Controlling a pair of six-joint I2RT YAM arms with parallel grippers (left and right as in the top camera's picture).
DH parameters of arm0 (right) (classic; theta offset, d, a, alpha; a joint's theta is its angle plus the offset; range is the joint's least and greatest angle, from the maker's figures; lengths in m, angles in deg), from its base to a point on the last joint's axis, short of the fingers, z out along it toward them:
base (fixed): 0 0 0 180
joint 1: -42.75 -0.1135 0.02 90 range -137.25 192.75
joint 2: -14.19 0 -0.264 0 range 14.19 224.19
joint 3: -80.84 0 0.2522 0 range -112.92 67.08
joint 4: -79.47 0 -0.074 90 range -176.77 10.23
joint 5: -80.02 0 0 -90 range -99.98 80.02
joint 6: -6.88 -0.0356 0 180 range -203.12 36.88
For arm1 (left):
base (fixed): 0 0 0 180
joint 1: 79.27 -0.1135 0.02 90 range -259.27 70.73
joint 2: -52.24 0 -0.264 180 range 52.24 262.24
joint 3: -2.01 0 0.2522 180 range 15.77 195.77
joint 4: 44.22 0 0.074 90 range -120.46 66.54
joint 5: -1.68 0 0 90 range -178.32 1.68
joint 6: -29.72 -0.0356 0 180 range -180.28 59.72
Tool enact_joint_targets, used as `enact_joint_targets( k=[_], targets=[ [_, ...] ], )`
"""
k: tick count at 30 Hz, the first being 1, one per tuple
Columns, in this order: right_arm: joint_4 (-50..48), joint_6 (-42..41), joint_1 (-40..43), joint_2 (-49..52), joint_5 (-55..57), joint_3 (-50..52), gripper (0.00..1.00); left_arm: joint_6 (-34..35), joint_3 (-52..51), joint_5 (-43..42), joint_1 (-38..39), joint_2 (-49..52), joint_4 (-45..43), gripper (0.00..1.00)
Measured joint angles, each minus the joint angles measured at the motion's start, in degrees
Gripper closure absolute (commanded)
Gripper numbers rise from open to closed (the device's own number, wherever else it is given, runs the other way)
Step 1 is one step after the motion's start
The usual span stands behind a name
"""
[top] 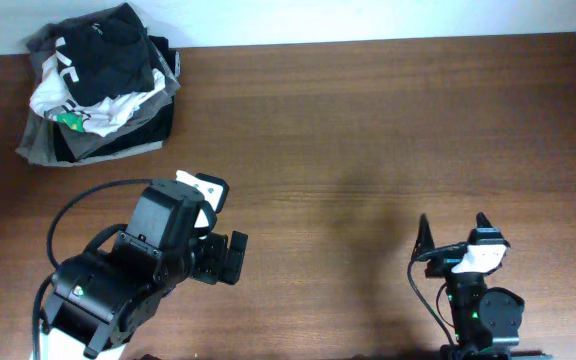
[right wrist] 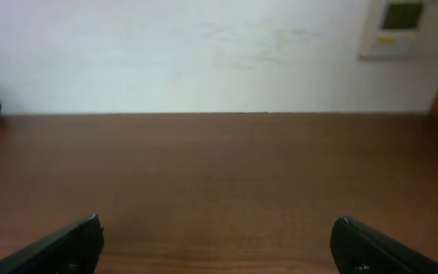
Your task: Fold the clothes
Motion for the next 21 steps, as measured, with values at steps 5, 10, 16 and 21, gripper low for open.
enact_joint_targets(
  k=[5,10,16,21],
  targets=[
    [0.4,7.0,0.0,0.0,-3.3,0.0,0.01,0.0,0.0,0.0,0.0,0.0,0.0,0.01],
    [0.4,9.0,0.0,0.0,-3.9,0.0,0.01,0.0,0.0,0.0,0.0,0.0,0.0,0.01],
    [0.3,9.5,0.0,0.0,-4.1,0.0,0.01,0.0,0.0,0.0,0.0,0.0,0.0,0.01],
    [0.3,9.5,0.0,0.0,-4.1,0.0,0.01,0.0,0.0,0.0,0.0,0.0,0.0,0.01]
  ],
)
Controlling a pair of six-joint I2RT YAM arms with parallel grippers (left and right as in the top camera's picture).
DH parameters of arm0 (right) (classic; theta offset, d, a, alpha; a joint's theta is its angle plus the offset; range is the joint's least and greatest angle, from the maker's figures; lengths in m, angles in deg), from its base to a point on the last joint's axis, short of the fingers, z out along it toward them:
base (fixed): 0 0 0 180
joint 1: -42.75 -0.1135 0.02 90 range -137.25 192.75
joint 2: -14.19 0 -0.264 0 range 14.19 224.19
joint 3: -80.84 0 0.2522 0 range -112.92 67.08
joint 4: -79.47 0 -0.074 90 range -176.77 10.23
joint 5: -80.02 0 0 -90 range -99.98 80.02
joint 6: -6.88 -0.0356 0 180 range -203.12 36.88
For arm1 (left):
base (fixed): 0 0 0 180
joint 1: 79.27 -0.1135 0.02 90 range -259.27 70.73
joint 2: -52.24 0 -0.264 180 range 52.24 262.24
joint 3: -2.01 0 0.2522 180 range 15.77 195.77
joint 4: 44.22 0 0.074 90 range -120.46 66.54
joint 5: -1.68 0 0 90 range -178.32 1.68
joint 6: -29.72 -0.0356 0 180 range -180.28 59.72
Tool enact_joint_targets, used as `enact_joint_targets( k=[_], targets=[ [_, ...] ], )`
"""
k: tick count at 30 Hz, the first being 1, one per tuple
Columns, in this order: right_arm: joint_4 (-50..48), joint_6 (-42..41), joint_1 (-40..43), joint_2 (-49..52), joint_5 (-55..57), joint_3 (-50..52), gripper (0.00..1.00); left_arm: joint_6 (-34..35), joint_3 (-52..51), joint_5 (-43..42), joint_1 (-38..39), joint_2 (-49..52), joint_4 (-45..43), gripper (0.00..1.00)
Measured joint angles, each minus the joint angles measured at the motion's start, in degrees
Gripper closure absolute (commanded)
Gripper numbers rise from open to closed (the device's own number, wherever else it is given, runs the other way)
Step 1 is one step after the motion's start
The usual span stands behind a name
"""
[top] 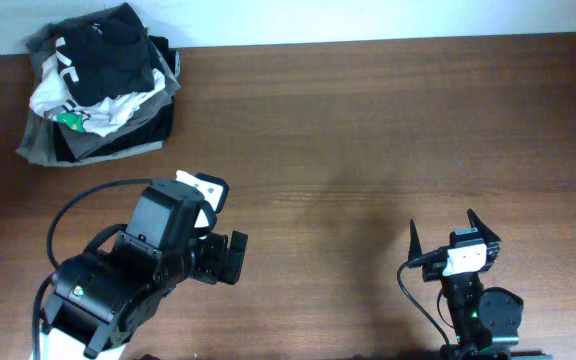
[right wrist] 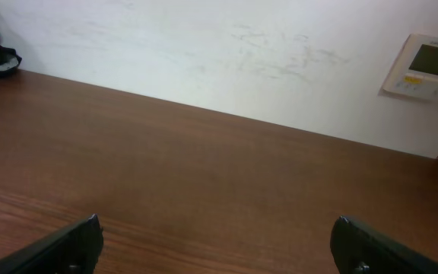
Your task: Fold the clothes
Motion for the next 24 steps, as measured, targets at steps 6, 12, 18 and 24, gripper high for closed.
enact_joint_targets(
  k=[6,12,18,24],
  targets=[
    [0.0,0.0,0.0,0.0,0.0,0.0,0.01,0.0,0.0,0.0,0.0,0.0,1.5,0.01],
    [0.0,0.0,0.0,0.0,-0.1,0.0,0.01,0.0,-1.4,0.0,0.0,-0.3,0.0,0.01],
    [-0.1,0.0,0.0,0.0,-0.3,0.0,0.01,0.0,-20.1,1.4,-5.7,-11.0,-22.9,0.01],
    [-0.1,0.1,0.0,0.0,-0.4,0.0,0.01,0.0,-44.4,2.4,-15.5,-31.1,-44.1,0.01]
  ],
)
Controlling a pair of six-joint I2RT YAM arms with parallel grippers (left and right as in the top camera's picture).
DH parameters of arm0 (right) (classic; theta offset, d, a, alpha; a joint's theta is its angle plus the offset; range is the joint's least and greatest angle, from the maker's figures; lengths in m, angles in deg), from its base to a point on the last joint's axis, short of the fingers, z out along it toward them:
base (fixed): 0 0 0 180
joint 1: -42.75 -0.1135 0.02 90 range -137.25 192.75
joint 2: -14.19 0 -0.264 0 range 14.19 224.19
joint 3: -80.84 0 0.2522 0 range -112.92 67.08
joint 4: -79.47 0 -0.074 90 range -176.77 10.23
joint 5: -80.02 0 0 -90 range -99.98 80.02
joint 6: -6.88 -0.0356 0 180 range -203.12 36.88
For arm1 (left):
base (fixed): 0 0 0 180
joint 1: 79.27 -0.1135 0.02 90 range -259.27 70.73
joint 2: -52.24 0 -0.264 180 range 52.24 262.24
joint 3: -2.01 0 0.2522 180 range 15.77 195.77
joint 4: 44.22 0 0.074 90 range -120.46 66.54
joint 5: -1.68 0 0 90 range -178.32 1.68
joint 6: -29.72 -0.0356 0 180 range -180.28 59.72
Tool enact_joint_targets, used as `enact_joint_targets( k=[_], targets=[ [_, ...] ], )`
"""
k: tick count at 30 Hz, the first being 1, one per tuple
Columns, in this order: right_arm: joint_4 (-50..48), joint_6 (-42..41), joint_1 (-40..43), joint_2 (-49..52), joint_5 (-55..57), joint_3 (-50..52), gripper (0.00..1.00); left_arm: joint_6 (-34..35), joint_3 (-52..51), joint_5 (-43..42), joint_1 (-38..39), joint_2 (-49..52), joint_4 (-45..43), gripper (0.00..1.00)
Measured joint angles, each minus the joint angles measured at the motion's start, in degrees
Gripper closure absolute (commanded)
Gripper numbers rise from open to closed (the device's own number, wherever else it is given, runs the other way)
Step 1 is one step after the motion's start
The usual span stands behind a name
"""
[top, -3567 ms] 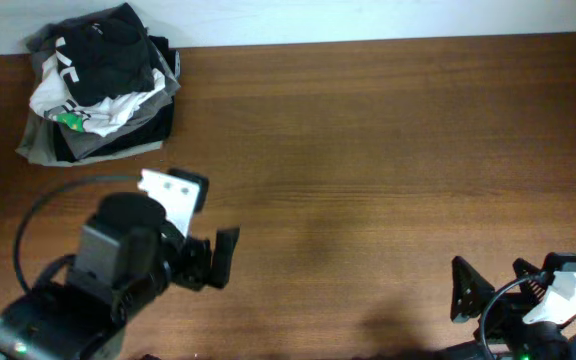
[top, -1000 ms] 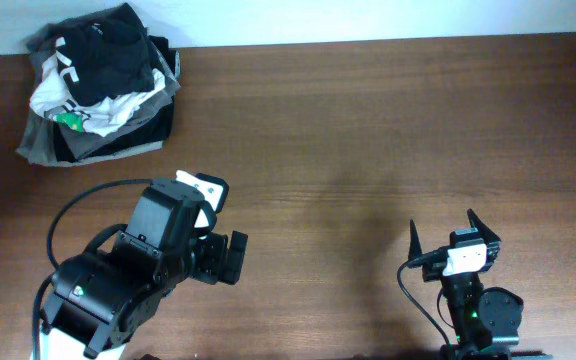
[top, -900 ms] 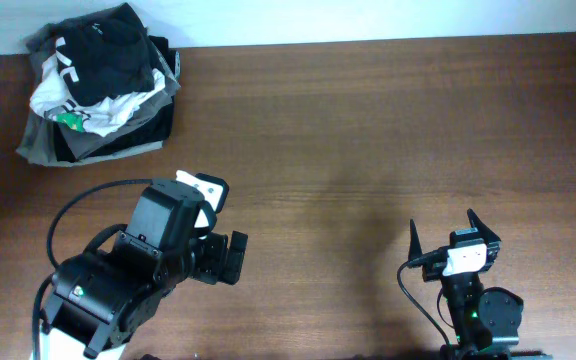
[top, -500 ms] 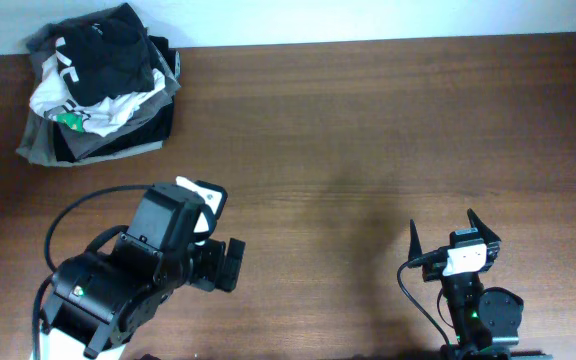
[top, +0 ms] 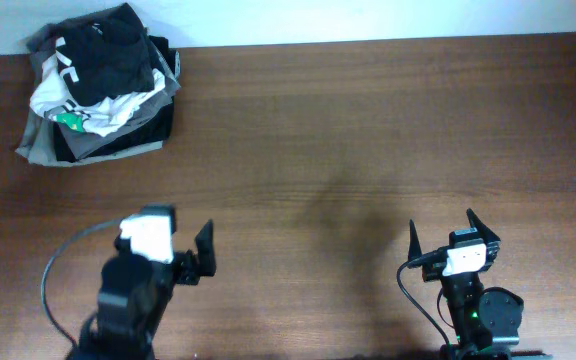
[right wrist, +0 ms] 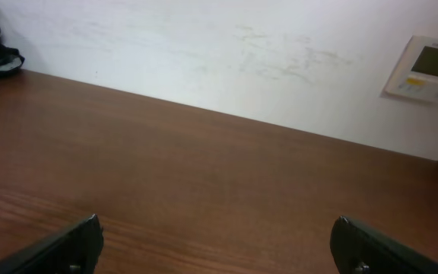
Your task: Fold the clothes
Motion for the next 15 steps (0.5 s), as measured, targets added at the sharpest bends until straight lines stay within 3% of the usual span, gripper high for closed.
enact_joint_targets(
  k=[5,9,15],
  targets=[
    [0.0,0.0,0.0,0.0,0.0,0.0,0.01,0.2,-17.0,0.0,-4.9,-13.6,-14.1,0.01],
    [0.0,0.0,0.0,0.0,0.0,0.0,0.01,0.1,-24.6,0.0,-5.0,-17.5,-21.2,0.01],
    [0.0,0.0,0.0,0.0,0.0,0.0,0.01,-0.3,-27.7,0.0,-7.3,-22.3,-23.0,0.01]
  ],
)
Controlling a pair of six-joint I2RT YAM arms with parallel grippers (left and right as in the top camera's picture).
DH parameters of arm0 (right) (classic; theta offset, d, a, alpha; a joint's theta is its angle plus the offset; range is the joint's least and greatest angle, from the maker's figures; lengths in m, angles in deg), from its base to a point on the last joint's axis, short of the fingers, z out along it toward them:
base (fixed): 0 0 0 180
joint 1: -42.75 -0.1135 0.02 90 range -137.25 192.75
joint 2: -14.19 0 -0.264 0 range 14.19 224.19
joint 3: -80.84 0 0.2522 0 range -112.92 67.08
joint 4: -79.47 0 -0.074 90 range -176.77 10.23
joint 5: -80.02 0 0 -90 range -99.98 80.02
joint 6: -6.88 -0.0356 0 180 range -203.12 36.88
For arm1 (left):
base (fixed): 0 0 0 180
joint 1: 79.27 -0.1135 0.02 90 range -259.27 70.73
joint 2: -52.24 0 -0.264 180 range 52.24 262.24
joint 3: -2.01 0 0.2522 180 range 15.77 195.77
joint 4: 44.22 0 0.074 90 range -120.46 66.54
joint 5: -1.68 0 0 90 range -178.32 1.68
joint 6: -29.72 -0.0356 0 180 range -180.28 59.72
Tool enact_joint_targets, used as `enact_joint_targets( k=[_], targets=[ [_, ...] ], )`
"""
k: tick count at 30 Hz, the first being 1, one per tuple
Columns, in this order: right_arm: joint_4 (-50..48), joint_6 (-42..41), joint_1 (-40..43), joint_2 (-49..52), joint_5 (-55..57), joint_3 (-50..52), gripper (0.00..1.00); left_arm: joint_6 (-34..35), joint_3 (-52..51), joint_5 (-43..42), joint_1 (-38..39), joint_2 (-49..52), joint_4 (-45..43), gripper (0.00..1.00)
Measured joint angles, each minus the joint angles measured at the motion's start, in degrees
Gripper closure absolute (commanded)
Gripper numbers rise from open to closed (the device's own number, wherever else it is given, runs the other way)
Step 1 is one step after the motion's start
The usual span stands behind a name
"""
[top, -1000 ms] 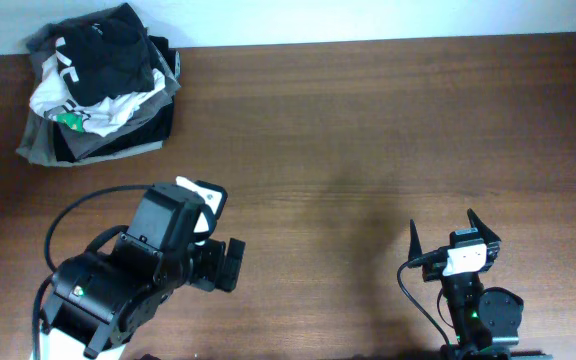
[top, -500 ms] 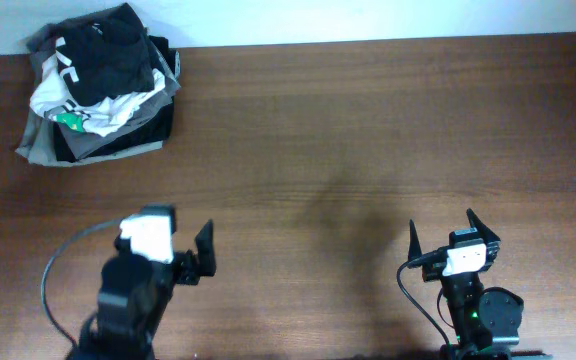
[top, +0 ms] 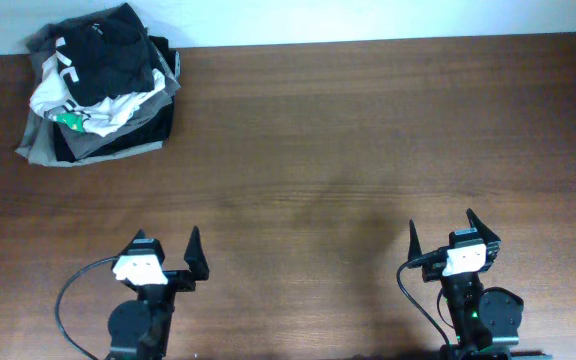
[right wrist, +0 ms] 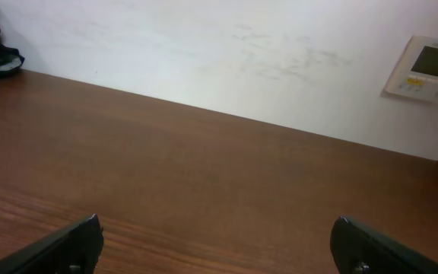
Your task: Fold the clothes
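Observation:
A pile of folded and crumpled clothes (top: 98, 85), black, white and grey, sits at the table's far left corner. Its dark edge shows at the far left in the right wrist view. My left gripper (top: 166, 250) stands low at the front left, open and holding nothing, well short of the pile. At the front right my right gripper (top: 446, 232) is open too. In its own view (right wrist: 217, 245) both fingertips (right wrist: 74, 240) are spread wide over bare wood.
The brown wooden table (top: 368, 120) stretches between the arms and the pile. A white wall runs along its far edge, and on it at the right is a small control panel (right wrist: 432, 67).
My left arm has drawn back toward the front edge and sits lower, with its gripper still open. The right arm and the clothes pile have not moved.
At first my left arm stood raised over the front left and my right wrist looked level at the wall. Then the right gripper had drawn back slightly, its view turned toward the pile. Later the left arm was lower, and now both rest at the front edge.

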Motion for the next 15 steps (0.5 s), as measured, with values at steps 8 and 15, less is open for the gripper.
enact_joint_targets(
  k=[8,15],
  targets=[
    [0.0,0.0,0.0,0.0,0.0,0.0,0.01,-3.0,-0.5,0.2,-4.8,-5.3,0.7,0.01],
    [0.0,0.0,0.0,0.0,0.0,0.0,0.01,-7.4,-0.5,0.2,-6.6,-5.3,0.8,0.01]
  ],
)
